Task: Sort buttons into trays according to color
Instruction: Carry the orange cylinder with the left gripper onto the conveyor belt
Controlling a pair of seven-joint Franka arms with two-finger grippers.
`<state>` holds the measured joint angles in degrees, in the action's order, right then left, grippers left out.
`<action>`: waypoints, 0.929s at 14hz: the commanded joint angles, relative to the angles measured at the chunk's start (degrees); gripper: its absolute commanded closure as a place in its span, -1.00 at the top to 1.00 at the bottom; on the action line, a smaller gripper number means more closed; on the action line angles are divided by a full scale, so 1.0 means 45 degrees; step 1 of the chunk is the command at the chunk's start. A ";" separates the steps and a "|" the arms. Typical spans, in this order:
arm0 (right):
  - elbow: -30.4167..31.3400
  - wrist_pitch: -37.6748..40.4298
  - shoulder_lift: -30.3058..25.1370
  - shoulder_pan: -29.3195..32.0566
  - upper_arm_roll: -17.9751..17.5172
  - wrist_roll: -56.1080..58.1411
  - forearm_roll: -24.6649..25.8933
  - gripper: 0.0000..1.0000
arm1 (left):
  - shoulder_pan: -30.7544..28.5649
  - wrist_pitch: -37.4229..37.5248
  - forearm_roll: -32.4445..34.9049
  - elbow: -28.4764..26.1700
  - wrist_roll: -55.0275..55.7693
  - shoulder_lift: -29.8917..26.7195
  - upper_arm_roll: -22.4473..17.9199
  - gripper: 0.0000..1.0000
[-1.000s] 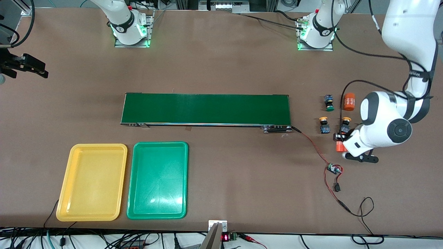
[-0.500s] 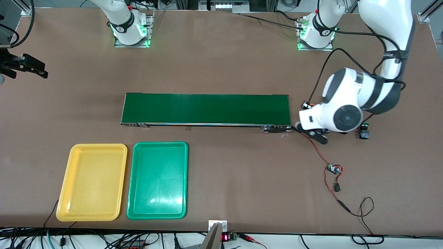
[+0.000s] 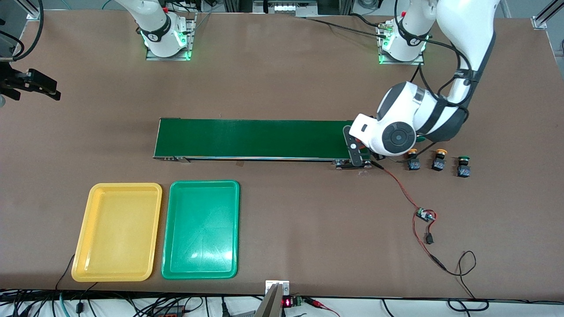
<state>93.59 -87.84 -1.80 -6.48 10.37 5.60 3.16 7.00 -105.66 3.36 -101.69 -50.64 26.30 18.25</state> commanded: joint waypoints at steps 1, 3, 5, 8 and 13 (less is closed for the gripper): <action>-0.0056 -0.0031 -0.0070 0.0035 0.0001 -0.0131 -0.0156 1.00 | -0.0305 -0.1282 0.0094 -0.1129 -0.1325 -0.0239 0.0240 -0.73; -0.0056 -0.0031 -0.0070 0.0035 0.0001 -0.0131 -0.0156 1.00 | -0.0130 -0.2062 0.0094 -0.1694 -0.1345 -0.0220 0.0240 -0.72; -0.0056 -0.0051 -0.0070 0.0035 0.0001 -0.0131 -0.0156 1.00 | -0.0031 -0.2632 0.0094 -0.1991 -0.1306 -0.0279 0.0453 -0.67; -0.0056 -0.0032 -0.0070 0.0054 0.0021 -0.0131 -0.0175 1.00 | -0.0012 -0.2653 0.0113 -0.1972 -0.1364 -0.0298 0.0514 0.99; -0.0056 -0.0090 -0.0070 0.0035 0.0021 -0.0131 -0.0175 1.00 | -0.0886 -0.0396 0.0074 -0.1389 0.0325 -0.1701 0.0553 1.00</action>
<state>93.60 -87.99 -1.80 -6.47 10.50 5.58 3.16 6.13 -113.18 3.36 -108.74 -53.13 23.27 20.46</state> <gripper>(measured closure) 0.000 0.000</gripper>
